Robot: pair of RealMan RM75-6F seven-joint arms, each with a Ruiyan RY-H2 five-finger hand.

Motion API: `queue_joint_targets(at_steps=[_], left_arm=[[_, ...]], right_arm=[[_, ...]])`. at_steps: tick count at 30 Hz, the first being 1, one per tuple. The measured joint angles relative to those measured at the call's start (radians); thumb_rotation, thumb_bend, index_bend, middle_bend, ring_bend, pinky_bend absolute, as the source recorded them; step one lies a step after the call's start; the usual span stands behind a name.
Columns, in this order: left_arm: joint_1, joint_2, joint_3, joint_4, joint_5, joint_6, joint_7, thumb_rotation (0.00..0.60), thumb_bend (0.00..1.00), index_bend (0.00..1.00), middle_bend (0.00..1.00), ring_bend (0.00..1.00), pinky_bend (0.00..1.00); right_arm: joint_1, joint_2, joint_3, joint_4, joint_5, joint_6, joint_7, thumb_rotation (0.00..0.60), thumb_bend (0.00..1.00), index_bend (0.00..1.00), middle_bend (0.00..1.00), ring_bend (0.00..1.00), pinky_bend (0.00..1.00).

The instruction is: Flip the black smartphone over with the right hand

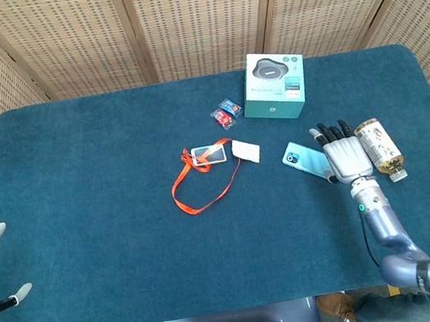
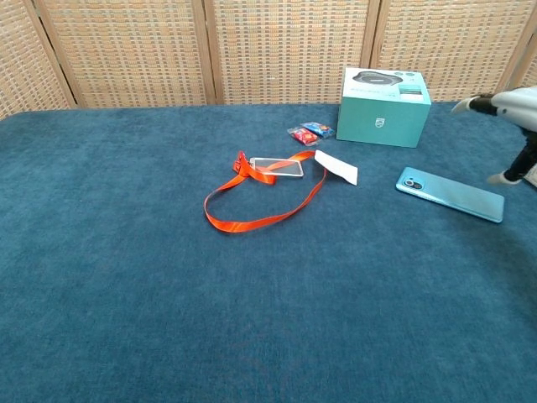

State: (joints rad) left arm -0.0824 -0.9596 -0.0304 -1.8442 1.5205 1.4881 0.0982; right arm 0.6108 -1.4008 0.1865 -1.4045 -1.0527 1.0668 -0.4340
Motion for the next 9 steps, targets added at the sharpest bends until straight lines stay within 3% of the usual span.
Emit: queue_joint_targets(at_steps=[6,9], left_arm=[[0.007,-0.004,0.010,0.001,0.020,0.010,-0.008,0.600,0.00,0.00,0.00,0.00,0.00],[0.012,-0.007,0.014,0.004,0.039,0.023,-0.009,0.600,0.00,0.00,0.00,0.00,0.00]], right_arm=[[-0.129,0.191,-0.052,-0.158,-0.192,0.143,0.223,0.600,0.03,0.00,0.00,0.00,0.00],[-0.209,0.232,-0.095,-0.195,-0.274,0.230,0.318,0.600,0.02,0.00,0.00,0.00,0.00]])
